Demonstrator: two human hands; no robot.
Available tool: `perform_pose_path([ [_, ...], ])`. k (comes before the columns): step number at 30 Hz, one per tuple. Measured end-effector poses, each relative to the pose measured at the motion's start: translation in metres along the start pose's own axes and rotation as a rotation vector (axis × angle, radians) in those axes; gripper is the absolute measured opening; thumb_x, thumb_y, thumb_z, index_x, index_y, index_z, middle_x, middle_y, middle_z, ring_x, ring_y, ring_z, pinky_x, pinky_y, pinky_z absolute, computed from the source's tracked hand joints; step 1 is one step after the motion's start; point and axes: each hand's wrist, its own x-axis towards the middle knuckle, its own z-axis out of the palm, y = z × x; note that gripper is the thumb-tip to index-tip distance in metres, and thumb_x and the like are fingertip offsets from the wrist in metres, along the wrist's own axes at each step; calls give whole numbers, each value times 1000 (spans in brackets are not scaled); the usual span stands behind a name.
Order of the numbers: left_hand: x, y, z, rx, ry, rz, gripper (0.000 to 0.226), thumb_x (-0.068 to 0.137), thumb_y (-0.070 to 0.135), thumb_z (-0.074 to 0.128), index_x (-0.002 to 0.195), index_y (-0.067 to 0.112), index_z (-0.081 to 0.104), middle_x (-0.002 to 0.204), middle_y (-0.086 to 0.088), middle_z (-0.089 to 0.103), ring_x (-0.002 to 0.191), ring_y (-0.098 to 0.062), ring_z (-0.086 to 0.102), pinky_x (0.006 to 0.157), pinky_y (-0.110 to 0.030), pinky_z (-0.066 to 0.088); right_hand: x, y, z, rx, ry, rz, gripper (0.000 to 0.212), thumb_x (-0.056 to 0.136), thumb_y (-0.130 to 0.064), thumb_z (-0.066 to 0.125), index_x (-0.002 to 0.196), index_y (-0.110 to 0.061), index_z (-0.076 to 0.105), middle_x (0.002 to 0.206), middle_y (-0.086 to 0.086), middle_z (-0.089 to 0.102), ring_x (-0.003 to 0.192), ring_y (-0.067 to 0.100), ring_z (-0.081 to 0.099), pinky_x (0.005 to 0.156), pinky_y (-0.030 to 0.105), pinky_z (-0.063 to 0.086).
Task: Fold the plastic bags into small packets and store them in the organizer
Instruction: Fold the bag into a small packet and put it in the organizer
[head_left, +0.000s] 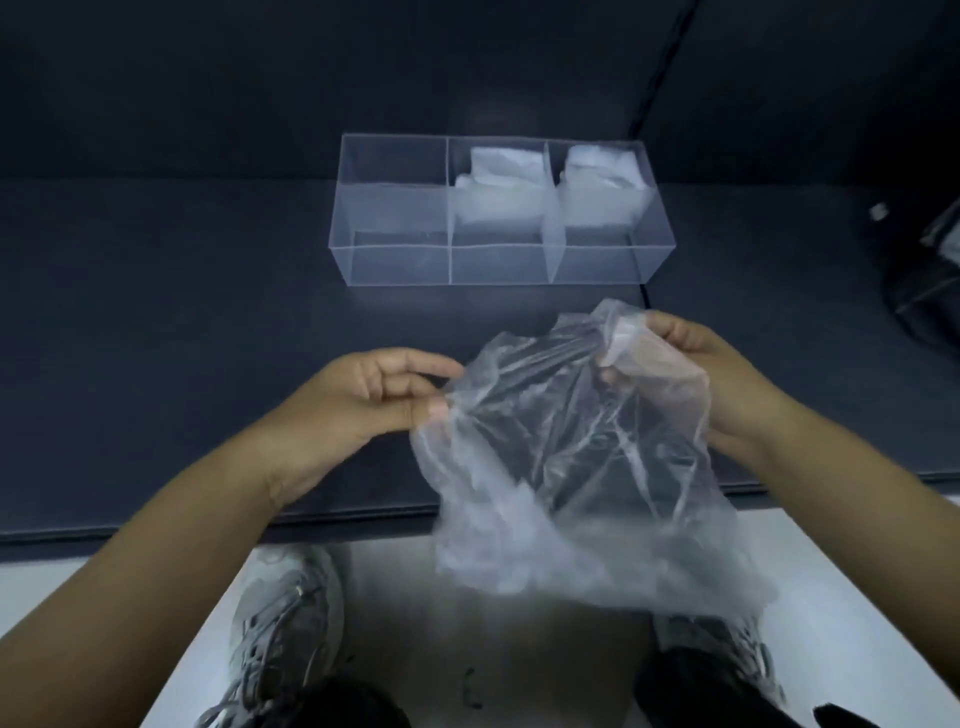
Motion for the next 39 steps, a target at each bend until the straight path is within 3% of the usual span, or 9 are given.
perform_pose_path([
  [5, 29, 23, -1, -3, 444, 188, 22, 86, 2, 64, 101, 18, 69, 78, 9, 72, 77, -4, 65, 76, -15, 50, 19, -2, -22, 142, 164, -46, 17, 91, -6, 55, 80, -17, 63, 72, -4, 69, 63, 8, 62, 62, 22, 52],
  [9, 13, 56, 4, 392, 353, 566, 20, 82, 22, 72, 97, 35, 70, 81, 14, 68, 76, 1, 60, 75, -9, 47, 5, -33, -38, -35, -21, -311, 13, 80, -18, 63, 72, -28, 66, 77, -9, 67, 75, 4, 62, 72, 16, 52],
  [16, -3, 9, 29, 634, -277, 30, 23, 78, 45, 71, 101, 43, 66, 91, 21, 67, 88, 0, 63, 82, -17, 48, -16, -38, -71, -884, -503, 173, 15, 90, -17, 65, 87, -29, 72, 98, -6, 73, 94, 7, 67, 86, 21, 49],
  [20, 2, -8, 11, 520, 69, 51, 33, 71, 65, 59, 86, 37, 67, 83, 16, 70, 76, 2, 64, 70, -13, 47, -5, -53, -69, -1261, -107, 126, 16, 87, -26, 62, 75, -36, 67, 84, -14, 69, 87, 10, 66, 81, 30, 51],
  [22, 10, -13, 4, 485, 351, 64, 40, 63, 69, 61, 87, 38, 60, 83, 14, 64, 74, 2, 59, 66, -10, 44, 3, -57, -35, -1095, 127, -89, 23, 82, -53, 57, 93, -35, 64, 100, -17, 65, 95, 7, 62, 83, 27, 48],
  [26, 27, -24, 11, 362, 352, -49, 67, 59, 54, 77, 118, 33, 52, 110, 13, 56, 100, -1, 56, 86, -20, 47, 15, -40, 57, -857, -87, 11, 93, 65, -81, 53, 140, -27, 41, 140, -12, 45, 126, 7, 44, 101, 27, 39],
  [31, 31, -21, 30, 267, 88, 56, 43, 71, 38, 82, 111, 41, 64, 119, 18, 59, 108, 2, 58, 91, -20, 48, 9, -12, 94, -666, -39, -224, 12, 90, -18, 64, 89, -10, 72, 91, 5, 67, 86, 18, 63, 85, 37, 49],
  [34, 24, -16, 31, 102, -50, 14, 35, 71, 27, 83, 104, 30, 72, 110, 8, 70, 101, -6, 66, 80, -17, 51, -2, -22, 80, -434, -5, -430, 15, 90, -12, 64, 84, -23, 73, 93, -3, 65, 89, 7, 62, 82, 17, 46],
  [39, 8, -8, 22, 89, 71, 36, 21, 82, 30, 64, 82, 12, 75, 84, -3, 75, 78, -8, 69, 71, -14, 50, -3, -26, 36, -323, 337, -409, 23, 96, -20, 56, 80, -14, 72, 76, 15, 64, 63, 9, 58, 60, 20, 49],
])
